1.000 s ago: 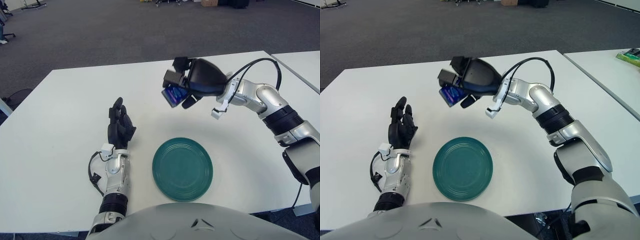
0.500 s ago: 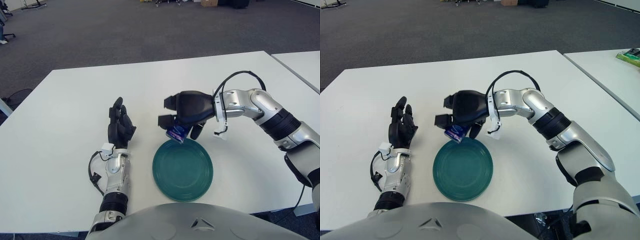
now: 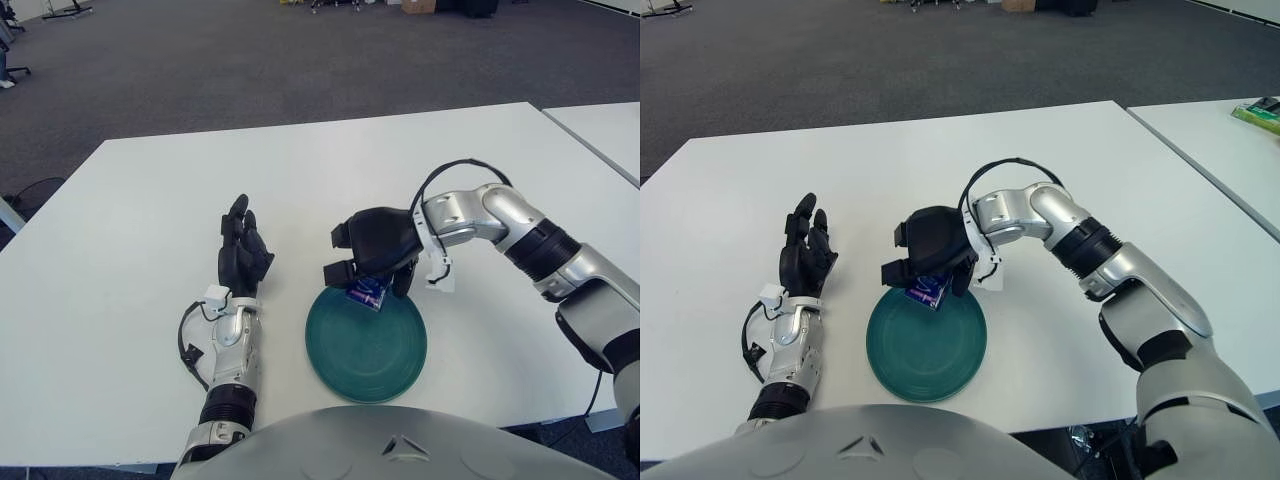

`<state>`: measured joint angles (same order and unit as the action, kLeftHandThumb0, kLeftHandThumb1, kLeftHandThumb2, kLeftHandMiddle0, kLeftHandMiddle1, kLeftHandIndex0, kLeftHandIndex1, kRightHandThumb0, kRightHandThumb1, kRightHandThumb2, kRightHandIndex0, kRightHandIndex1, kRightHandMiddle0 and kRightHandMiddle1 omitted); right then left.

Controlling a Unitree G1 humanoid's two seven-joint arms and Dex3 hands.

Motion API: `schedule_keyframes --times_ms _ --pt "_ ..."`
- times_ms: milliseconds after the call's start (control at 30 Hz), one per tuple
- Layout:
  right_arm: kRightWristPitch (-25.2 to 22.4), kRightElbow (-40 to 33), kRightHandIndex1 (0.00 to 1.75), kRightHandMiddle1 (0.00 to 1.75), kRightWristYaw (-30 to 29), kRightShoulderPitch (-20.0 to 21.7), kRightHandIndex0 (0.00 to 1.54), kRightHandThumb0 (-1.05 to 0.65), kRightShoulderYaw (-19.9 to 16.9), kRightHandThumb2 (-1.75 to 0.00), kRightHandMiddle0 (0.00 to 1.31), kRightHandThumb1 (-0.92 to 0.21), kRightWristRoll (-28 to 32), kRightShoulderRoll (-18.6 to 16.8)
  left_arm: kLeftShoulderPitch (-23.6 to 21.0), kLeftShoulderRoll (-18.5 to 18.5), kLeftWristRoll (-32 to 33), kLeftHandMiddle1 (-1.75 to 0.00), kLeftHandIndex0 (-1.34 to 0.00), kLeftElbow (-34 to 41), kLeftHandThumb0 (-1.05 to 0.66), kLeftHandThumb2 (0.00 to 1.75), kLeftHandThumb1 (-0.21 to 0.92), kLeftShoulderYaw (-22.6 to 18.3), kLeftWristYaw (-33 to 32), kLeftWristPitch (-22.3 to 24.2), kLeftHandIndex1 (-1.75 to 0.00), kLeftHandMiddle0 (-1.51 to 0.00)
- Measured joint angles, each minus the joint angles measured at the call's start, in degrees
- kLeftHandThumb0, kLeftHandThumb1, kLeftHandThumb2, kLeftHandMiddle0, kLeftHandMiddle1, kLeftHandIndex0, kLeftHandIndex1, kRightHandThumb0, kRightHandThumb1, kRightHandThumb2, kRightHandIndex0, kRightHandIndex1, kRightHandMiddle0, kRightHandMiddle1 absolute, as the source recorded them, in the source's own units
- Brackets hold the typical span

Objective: Put the gum into the plate.

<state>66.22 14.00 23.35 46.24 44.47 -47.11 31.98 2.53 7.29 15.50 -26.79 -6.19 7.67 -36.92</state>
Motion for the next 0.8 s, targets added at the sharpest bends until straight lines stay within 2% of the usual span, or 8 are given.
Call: schedule_keyframes --times_ms 267,433,633,800 --pt "1.60 -0.06 1.75 1.75 0.03 -0.65 1.06 -0.41 -0.85 -1.02 0.44 -0.55 -1.00 0.17 0.00 0.02 0.99 0.00 0.00 0.04 -0.86 0.85 0.92 -0.31 0.79 0.48 -0.49 -0.10" --pt "5.03 1.36 1.75 1.75 -2.28 -0.64 1.05 -0.41 -0.99 -1.02 0.43 -0.55 -2.47 -0.43 0.00 0.02 0.45 0.00 0.00 0.03 -0.86 0.86 0.92 -0.30 0.71 0.43 -0.49 -0.10" --pt "7.93 3.04 1.75 1.75 -8.29 -1.14 0.94 -0.41 -2.99 -0.99 0.42 -0.57 -6.65 -2.15 0.00 0.02 -1.28 0.00 0.00 0.02 -0.85 0.89 0.92 -0.13 -0.04 0.42 -0.48 -0.11" --pt "6.85 0.05 1.75 1.75 -15.89 -5.20 0.80 -0.39 -7.41 -0.90 0.37 -0.64 -9.74 -2.92 0.01 0.00 -3.63 0.00 0.00 0.02 -0.86 0.93 0.92 0.58 -1.50 0.06 -0.42 -0.11"
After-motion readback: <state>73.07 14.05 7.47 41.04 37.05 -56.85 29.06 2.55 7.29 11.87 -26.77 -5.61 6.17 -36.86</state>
